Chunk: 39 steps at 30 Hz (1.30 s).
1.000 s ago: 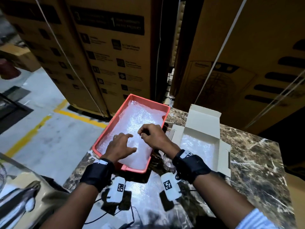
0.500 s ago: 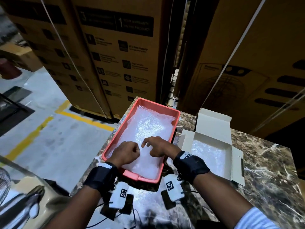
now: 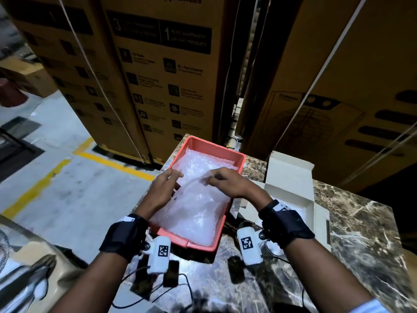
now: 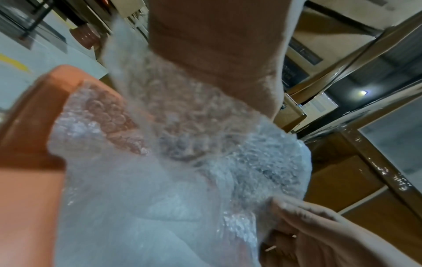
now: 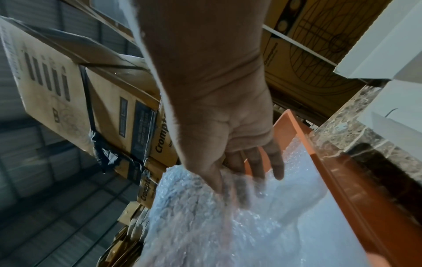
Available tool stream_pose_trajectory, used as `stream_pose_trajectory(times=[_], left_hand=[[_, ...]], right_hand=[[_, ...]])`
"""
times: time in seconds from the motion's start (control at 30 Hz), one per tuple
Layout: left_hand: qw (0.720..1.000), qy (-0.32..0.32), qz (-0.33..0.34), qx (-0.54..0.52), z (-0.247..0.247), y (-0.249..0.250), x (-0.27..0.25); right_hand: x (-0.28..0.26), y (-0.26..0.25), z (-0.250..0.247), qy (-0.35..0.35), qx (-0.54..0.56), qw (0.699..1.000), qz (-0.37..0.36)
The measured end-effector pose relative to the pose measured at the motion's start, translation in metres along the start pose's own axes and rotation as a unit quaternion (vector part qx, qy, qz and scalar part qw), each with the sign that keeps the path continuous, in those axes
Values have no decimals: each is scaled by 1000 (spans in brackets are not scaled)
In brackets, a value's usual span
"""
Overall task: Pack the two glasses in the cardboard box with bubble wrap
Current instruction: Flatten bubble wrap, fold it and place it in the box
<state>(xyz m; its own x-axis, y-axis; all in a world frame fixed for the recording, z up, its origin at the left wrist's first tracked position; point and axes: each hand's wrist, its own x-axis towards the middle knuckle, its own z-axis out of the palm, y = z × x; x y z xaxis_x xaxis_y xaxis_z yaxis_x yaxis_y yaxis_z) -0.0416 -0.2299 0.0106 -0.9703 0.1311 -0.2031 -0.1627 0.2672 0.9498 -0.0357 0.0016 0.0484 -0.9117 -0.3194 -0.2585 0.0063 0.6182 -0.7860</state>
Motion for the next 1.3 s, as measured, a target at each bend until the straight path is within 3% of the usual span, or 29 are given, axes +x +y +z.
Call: stream_pose_trajectory(times=[0.13,0.23,0.3,0.37,0.47,0.53,0.67,0.8,0.9,0.97,1.17,1.23,1.3], left_hand=[[998,-41,-24,-34,-6,9,-7],[995,-95,13,-23,-10,19,-17],[990,-118,54,51,-13,18,-19],[982,-123,84,113,-12,12,-19],[981,-103,91,138,-9,0,-24],[982,-95,92,135,-11,-8,-25],[980,-59,119,145,-7,-16,-35],[953,41,222,202,1,-27,-51],[946,39,224,233,5,-33,-62],[961,25,201,187,9,-29,-67],[980,14,155,121,12,-11,-72],[978,36,168,116,11,-7,-71],[977,53,184,97,12,-1,-70]], right_hand=[[-1,5,-6,111,28,993,-30],[-4,10,-4,178,65,981,-38],[-8,7,-3,187,90,977,-52],[-16,4,-6,148,119,980,-66],[-23,8,-11,67,176,980,-57],[-25,18,-13,58,196,978,-50],[-28,25,-10,96,197,975,-36],[-27,26,-6,168,254,952,2],[-31,22,-5,202,267,942,11],[-37,18,-5,182,261,948,-3],[-54,16,8,-36,104,994,-7],[-55,20,17,-51,64,997,-7],[-52,25,26,-13,42,999,-21]])
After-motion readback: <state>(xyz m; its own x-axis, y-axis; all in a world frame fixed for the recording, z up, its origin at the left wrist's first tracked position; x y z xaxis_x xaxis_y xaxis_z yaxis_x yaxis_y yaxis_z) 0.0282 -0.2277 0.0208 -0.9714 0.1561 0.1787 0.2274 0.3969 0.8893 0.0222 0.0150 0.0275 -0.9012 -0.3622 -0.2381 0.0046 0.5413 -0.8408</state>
